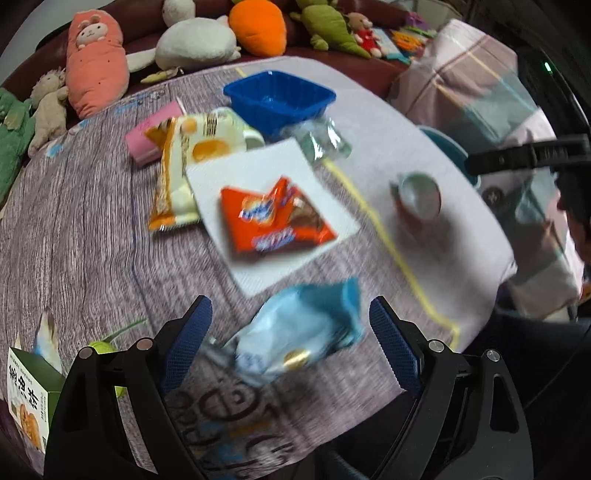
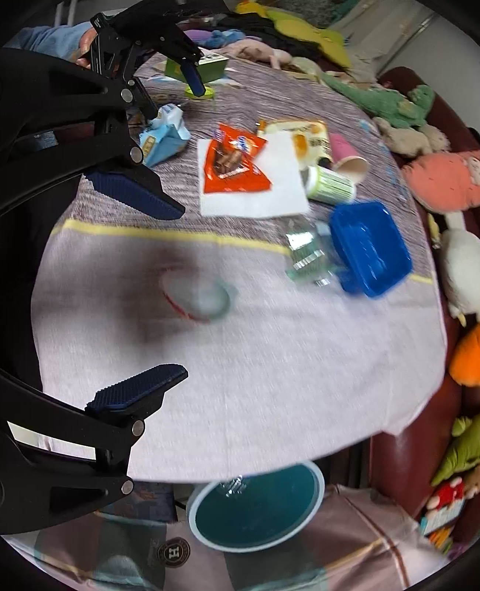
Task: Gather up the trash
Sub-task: 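Grasp the white-and-blue snack wrapper with the left tool while the right tool approaches the white lid, then grasp the white plastic lid with the right tool while the left tool lifts the wrapper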
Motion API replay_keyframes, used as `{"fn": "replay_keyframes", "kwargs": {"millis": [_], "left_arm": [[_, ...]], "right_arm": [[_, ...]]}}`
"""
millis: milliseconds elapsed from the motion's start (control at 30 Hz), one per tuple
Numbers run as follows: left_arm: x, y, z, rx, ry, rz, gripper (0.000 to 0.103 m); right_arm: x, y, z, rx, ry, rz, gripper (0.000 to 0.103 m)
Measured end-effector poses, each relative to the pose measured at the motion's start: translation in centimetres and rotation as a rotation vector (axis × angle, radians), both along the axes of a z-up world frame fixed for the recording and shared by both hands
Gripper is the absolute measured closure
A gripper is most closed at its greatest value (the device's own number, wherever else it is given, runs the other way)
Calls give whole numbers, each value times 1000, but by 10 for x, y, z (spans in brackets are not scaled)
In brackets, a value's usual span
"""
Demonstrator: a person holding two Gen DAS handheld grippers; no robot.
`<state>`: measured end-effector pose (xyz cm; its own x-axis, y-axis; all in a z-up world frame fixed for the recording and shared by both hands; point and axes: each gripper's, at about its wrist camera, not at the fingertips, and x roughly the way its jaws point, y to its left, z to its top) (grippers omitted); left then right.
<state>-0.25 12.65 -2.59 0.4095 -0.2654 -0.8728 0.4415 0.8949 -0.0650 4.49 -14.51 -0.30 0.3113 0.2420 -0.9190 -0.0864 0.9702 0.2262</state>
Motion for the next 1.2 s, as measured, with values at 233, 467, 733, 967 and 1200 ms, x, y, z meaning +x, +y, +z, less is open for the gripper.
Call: {"fn": "replay_keyframes", "kwargs": {"millis": [233,467,733,967,1200], "left_arm": [[-10,3,-25,82,-14,-135,15],[-1,-15,-44,123,-24,-209,16],[19,-15,-50,-26,24,-87,68],[23,-13,-42,-134,47,-29,68],[29,-11,-41,-153,85,31,68]], "right_arm": [[-5,16,-9,-16,35,2,26],[0,13,-22,-19,68,-48,26],[12,6,-39,-31,83,-90,26],[24,10,-54,-38,66,-95,27],[32,19,-75,-37,87,-75,32]]}}
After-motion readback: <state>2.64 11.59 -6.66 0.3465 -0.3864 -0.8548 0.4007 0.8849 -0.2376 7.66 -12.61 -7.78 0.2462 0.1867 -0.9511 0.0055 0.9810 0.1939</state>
